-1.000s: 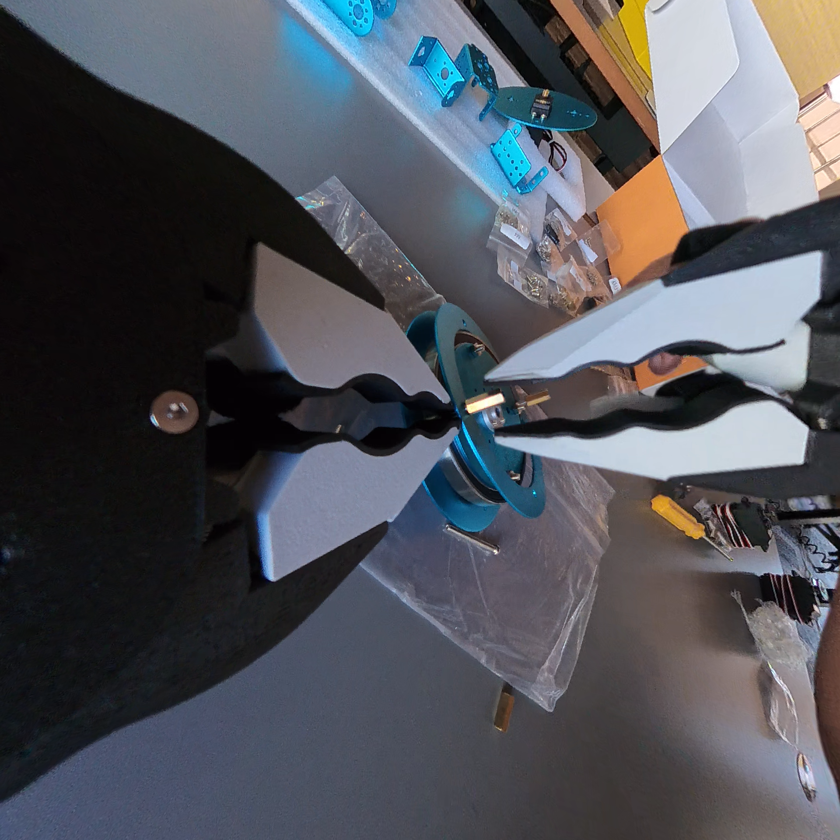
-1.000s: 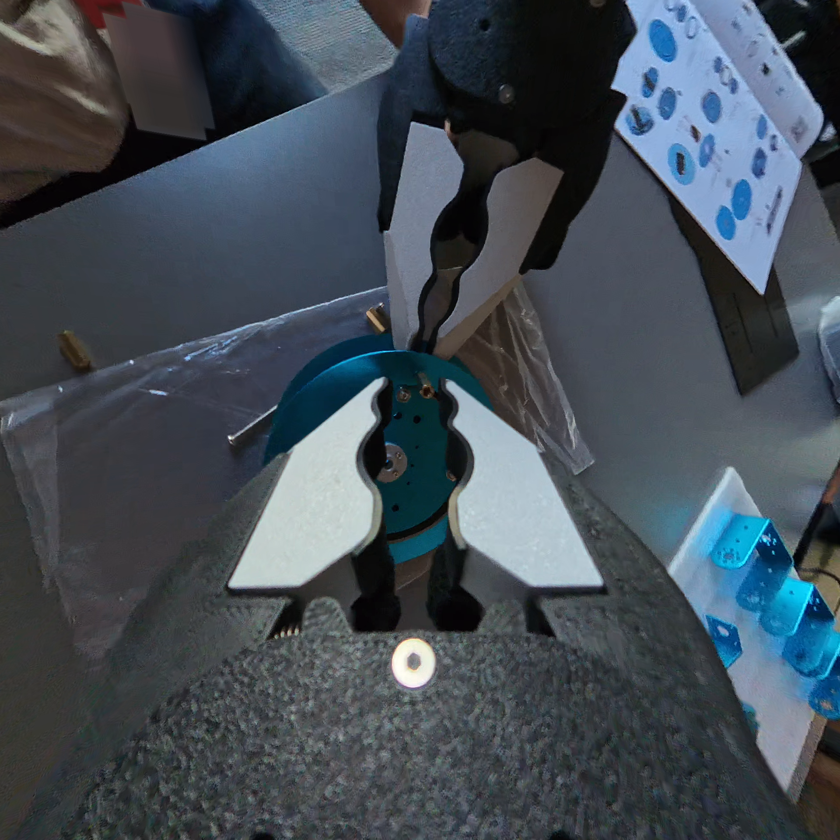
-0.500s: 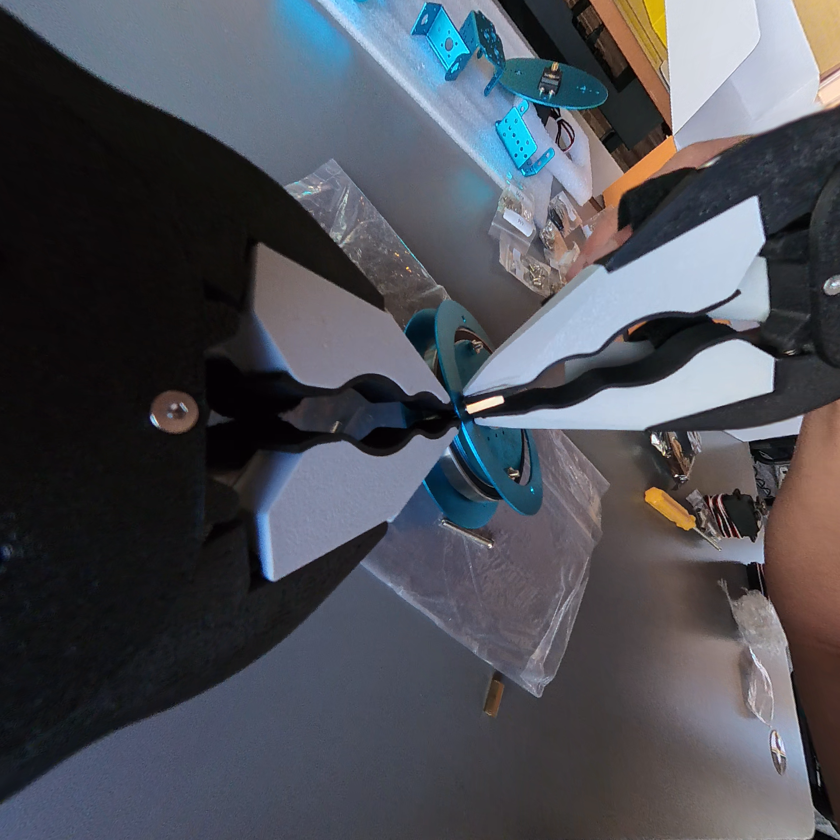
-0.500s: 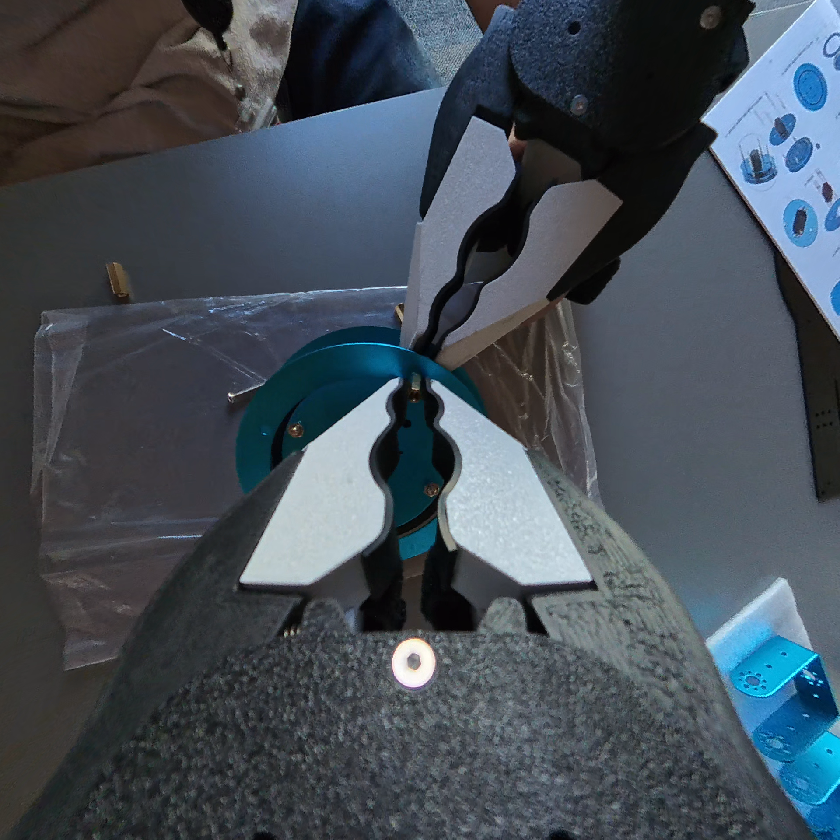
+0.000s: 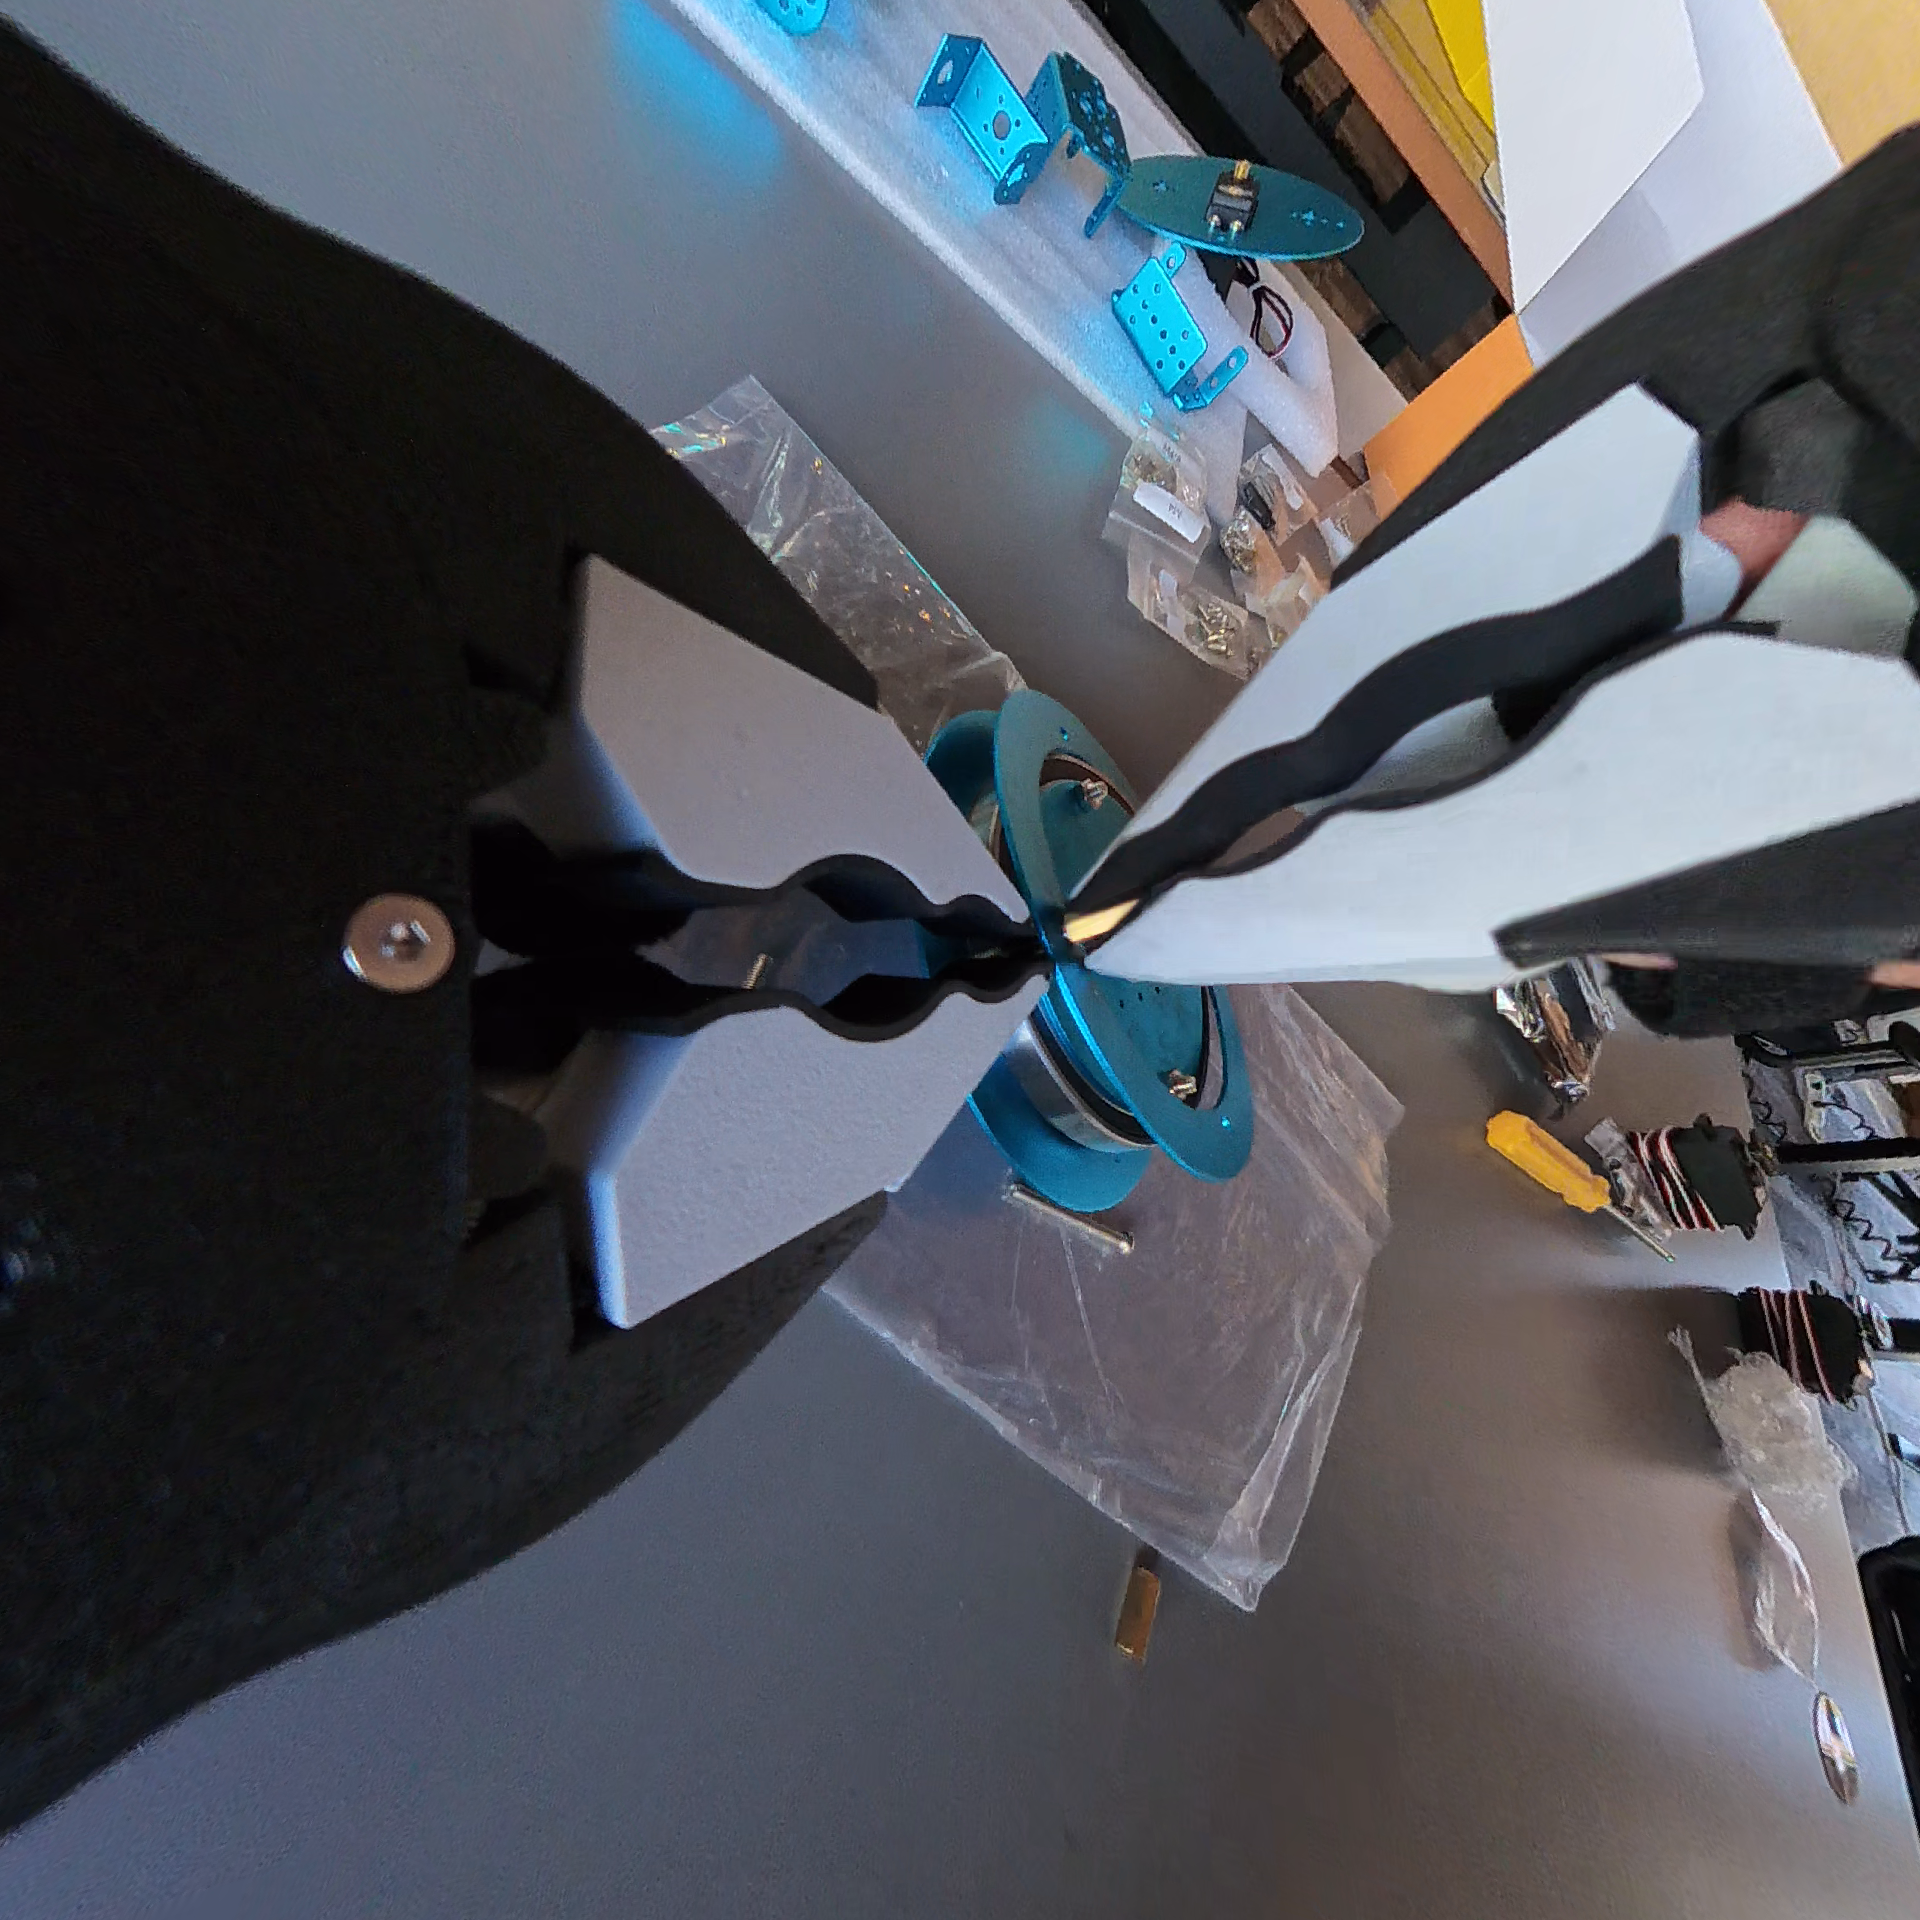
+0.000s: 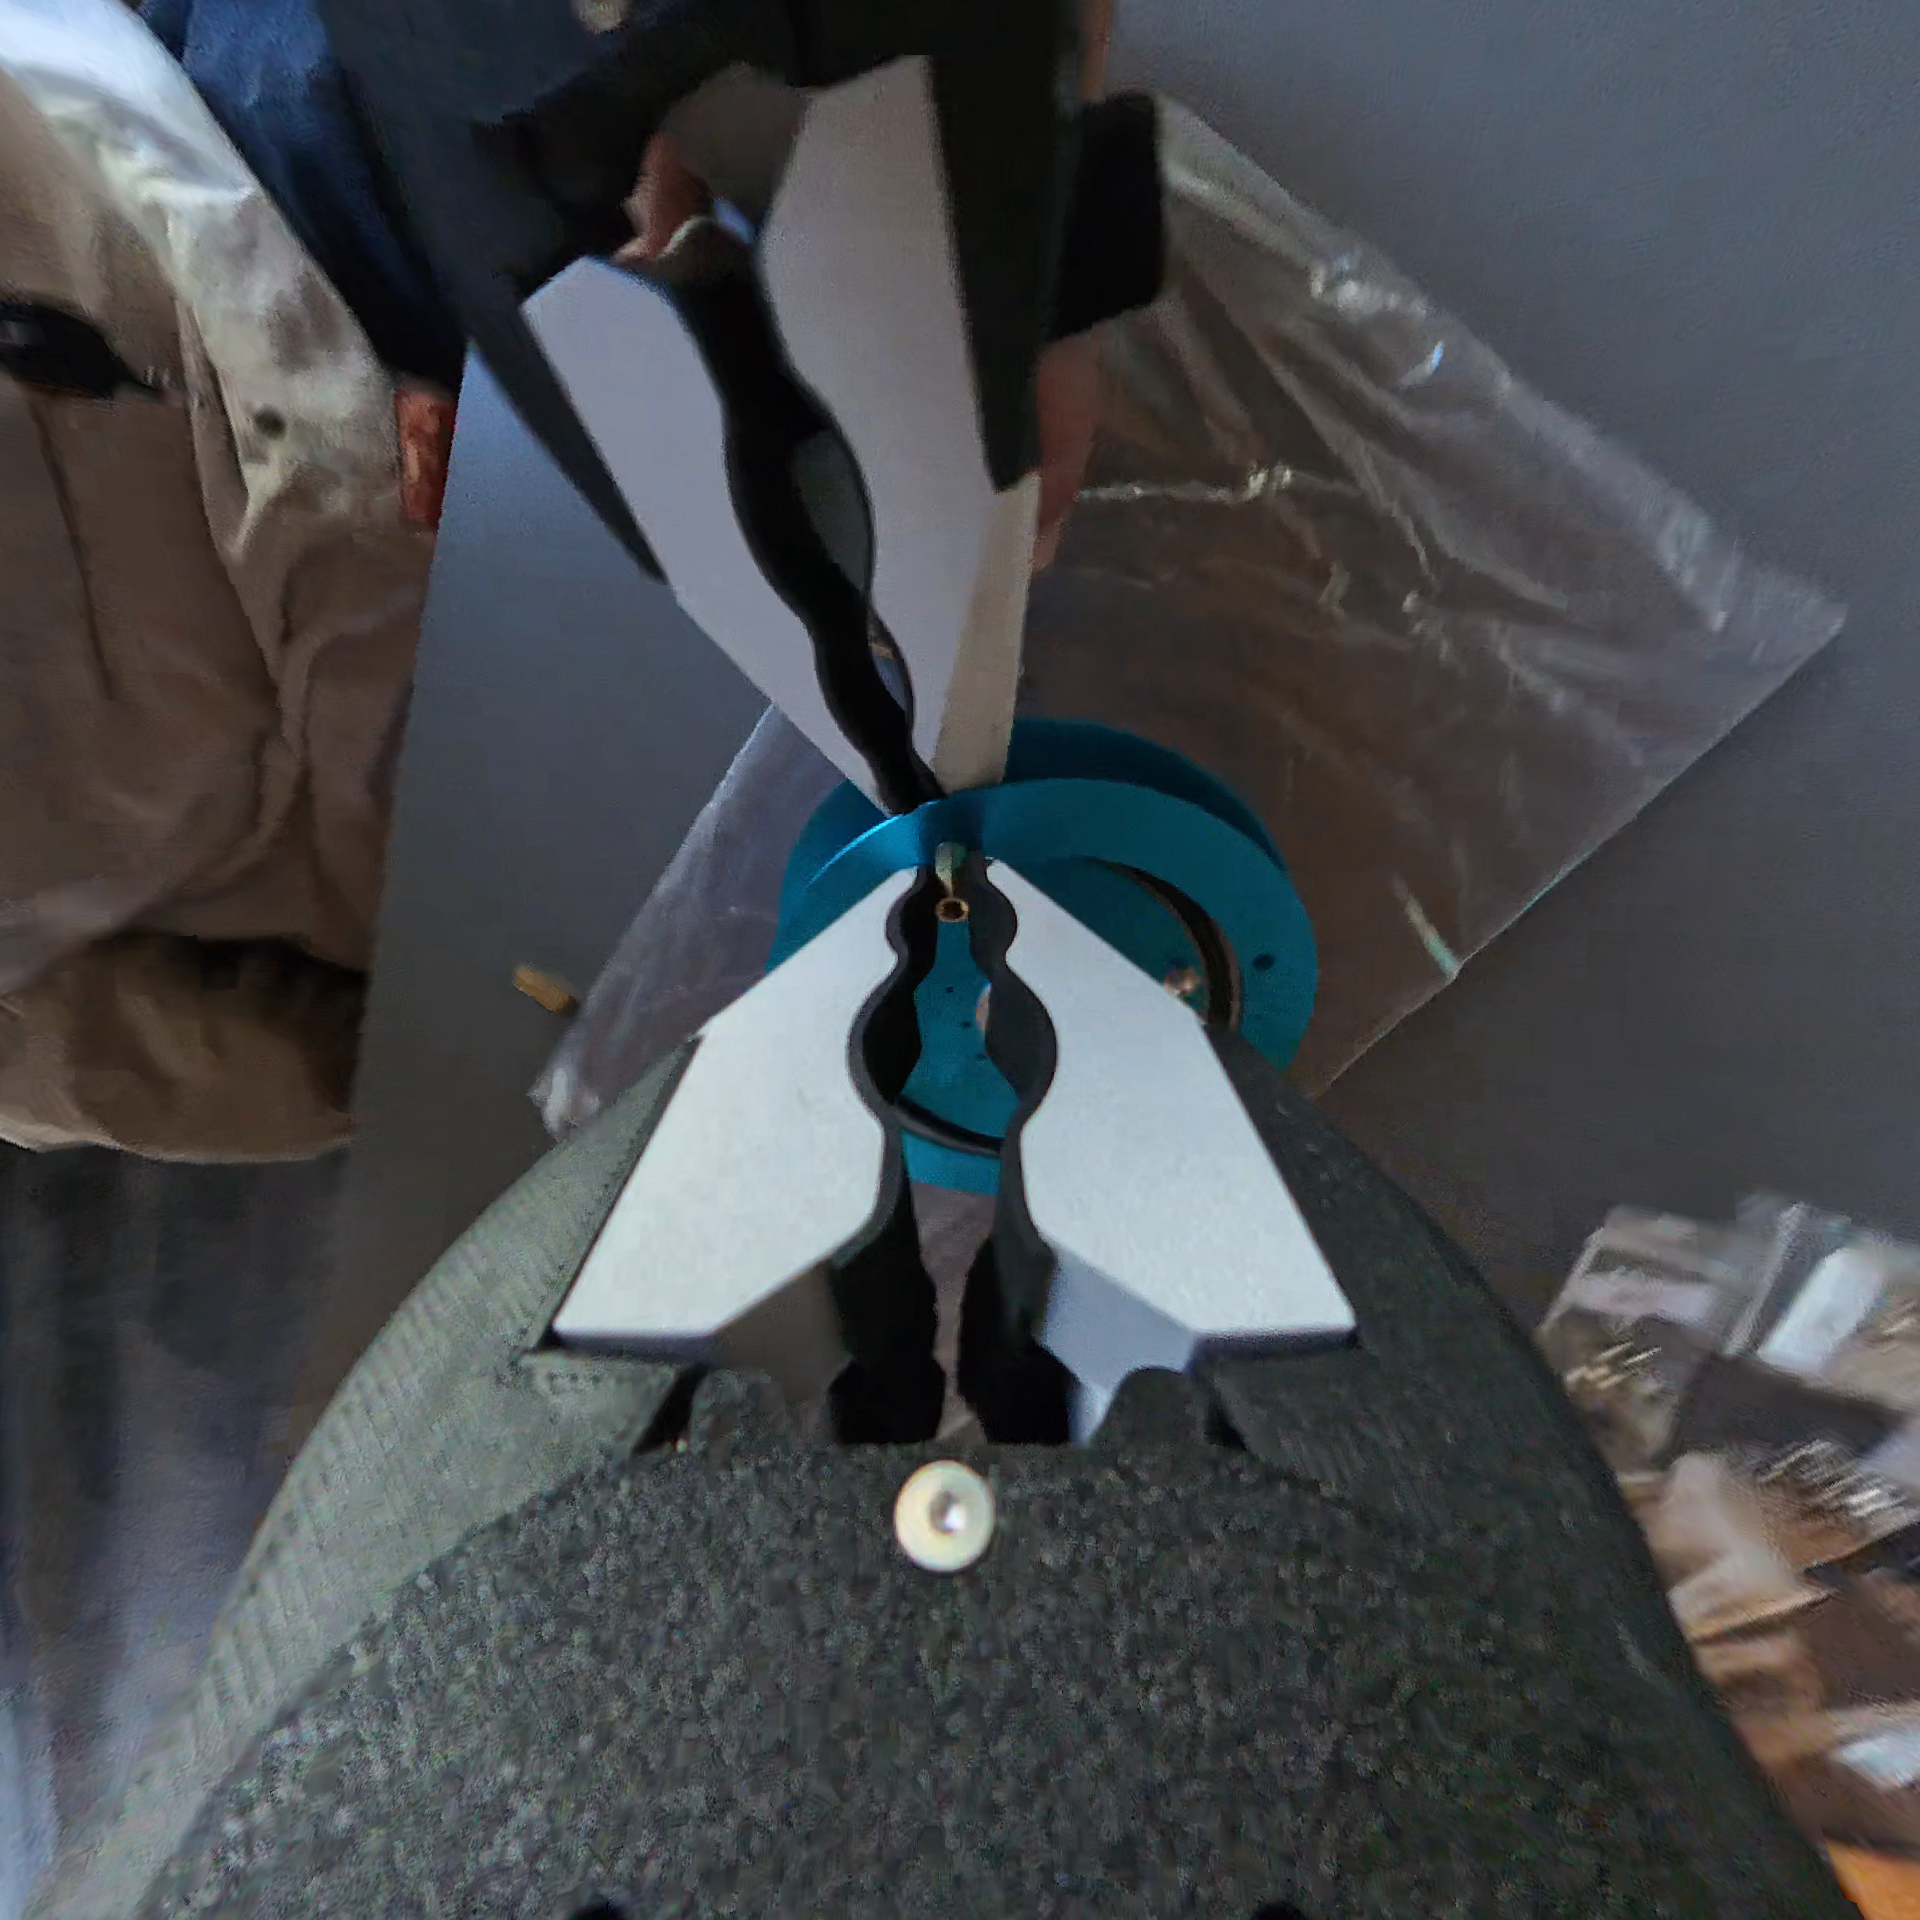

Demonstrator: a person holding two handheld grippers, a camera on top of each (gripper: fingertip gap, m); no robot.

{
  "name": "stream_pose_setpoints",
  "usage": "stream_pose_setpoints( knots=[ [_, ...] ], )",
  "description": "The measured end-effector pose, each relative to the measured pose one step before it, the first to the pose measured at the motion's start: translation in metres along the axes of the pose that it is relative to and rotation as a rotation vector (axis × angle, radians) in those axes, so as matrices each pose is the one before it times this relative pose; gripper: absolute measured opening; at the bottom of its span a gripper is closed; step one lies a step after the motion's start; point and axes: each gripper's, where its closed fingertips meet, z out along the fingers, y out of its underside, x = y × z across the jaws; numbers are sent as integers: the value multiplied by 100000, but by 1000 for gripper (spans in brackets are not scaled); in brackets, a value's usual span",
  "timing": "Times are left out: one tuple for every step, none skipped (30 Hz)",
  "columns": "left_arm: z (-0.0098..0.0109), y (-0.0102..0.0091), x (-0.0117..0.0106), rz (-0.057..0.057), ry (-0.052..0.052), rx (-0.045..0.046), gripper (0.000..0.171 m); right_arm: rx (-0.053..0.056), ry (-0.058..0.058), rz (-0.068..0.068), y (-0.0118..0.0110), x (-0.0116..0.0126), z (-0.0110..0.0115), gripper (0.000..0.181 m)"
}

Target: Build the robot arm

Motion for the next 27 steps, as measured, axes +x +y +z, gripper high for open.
stream_pose_setpoints(
  knots=[
    [-13,-17,88,915,-369,17,1,-1979,-410,9593,45,-150,-14,5],
    [-19,28,63,727,-382,-170,1,-1278,218,8073,6,-78,35,5],
    [-26,23,31,594,-452,-120,1,-1106,-29,8499,23,-87,-1,5],
    [-34,-5,30,664,-539,-3,1,-762,-27,9040,-4,-119,-28,5],
    [-31,24,60,845,-438,-75,1,-625,-552,9235,37,-152,26,5],
    [-15,33,40,859,-571,-226,1,-660,-258,9160,18,-78,18,5],
    [-9,43,21,803,-602,-297,1,-651,-174,8914,1,-36,17,5],
    [3,27,32,721,-408,-232,1,-798,-428,9855,18,-37,18,5],
    [10,18,8,559,-363,-148,1,-1207,-114,9278,49,-53,23,5],
    [6,11,22,552,-268,-69,1,-1415,-83,7630,84,-39,27,5],
    [6,-9,49,657,-220,-1,1,-1717,-800,9477,142,-55,13,5],
    [5,27,2,559,-437,-131,1,-966,-1811,11088,2,-78,2,5],
    [8,12,28,562,-290,-145,1,-637,-2074,10871,31,-58,33,5],
    [4,-12,68,891,-222,77,1,-1921,-2354,9972,137,-74,30,5],
    [5,4,36,846,-408,-54,1,-1357,-2126,8917,67,-50,53,5],
    [25,22,18,476,-203,-208,1,-1193,-480,6205,43,17,38,5],
    [35,-10,12,163,7,-28,1,-1177,646,4513,43,19,-6,5],
    [29,-16,-37,-186,-65,107,1,-521,1762,2721,0,51,-72,6],
    [33,-28,-64,-350,-157,92,1,416,3087,788,-16,61,-89,6],
    [26,-21,-49,-376,2,95,1,1339,3990,-2123,-72,59,-71,7],
    [-17,-40,9,-413,431,332,1,1183,3944,-5860,13,139,-96,8],
    [-21,-36,33,-211,483,286,1,1544,2316,-5967,74,25,-295,13],
    [-17,24,7,-274,139,-130,1,4102,1777,-6069,-199,96,-484,23],
    [-14,38,-39,-699,76,-320,1,7049,-1708,-6666,-315,-479,-536,29],
    [-19,75,-45,-1428,536,-480,1,6224,-790,-5719,-36,-340,-456,32],
    [-68,128,-38,-2896,1136,-796,2,4966,3269,-5567,202,192,-344,34],
    [-165,74,-66,-3991,1104,-463,2,5550,4098,-6704,228,171,-195,35]
  ],
)
